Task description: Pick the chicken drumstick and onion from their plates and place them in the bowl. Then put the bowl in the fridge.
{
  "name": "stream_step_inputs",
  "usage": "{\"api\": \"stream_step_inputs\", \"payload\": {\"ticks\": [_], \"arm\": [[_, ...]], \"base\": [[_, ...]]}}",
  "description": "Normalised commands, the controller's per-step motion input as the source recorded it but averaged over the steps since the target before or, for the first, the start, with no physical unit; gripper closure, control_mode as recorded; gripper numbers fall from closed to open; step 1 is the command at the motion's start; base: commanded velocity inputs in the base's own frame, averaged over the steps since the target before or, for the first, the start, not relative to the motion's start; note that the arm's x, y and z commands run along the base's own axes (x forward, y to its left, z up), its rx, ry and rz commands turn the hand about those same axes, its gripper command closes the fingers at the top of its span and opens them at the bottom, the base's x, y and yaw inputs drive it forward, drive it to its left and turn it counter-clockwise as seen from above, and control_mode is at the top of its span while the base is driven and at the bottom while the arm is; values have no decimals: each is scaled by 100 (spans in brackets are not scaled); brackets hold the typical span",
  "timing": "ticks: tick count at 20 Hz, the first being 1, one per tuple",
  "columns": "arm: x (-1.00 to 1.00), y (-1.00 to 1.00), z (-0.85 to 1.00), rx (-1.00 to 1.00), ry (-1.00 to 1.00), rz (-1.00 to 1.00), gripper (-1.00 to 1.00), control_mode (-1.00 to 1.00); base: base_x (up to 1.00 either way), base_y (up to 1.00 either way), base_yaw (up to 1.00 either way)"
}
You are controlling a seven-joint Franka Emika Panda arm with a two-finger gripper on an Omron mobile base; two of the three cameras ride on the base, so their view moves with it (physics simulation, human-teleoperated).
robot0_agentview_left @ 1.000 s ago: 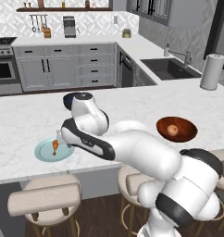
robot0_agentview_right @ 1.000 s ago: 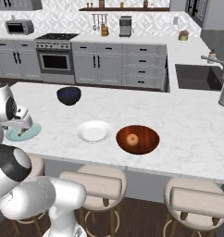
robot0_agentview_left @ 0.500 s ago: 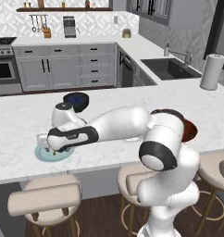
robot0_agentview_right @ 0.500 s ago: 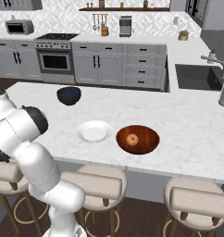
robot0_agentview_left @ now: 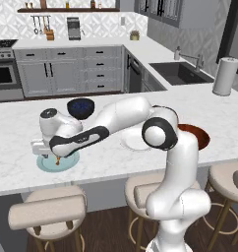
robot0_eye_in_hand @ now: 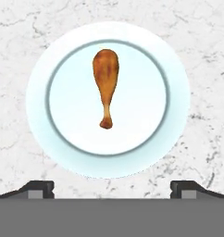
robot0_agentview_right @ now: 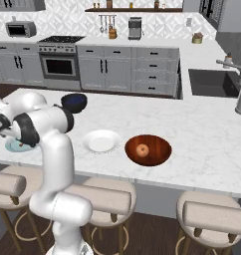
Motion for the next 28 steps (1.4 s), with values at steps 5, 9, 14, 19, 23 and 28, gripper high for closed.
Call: {"api": "stream_step_inputs", "payload": {"ticks": [5,9,14,19,23,28], "arm": [[17,-37,-28,0,0,6,-100,-100],[23,-48,-59,9,0,18,-100,-100],[26,-28,-47,23,-2,18,-100,-100],[49,8,-13,14,-3,4,-100,-100],[23,27,-1,-3,4,0,-100,-100],[33,46,0,-12,14,-3,-100,-100]], "base": [[0,0,0],[0,0,0],[0,0,0],[0,0,0],[0,0,0],[0,0,0]]}}
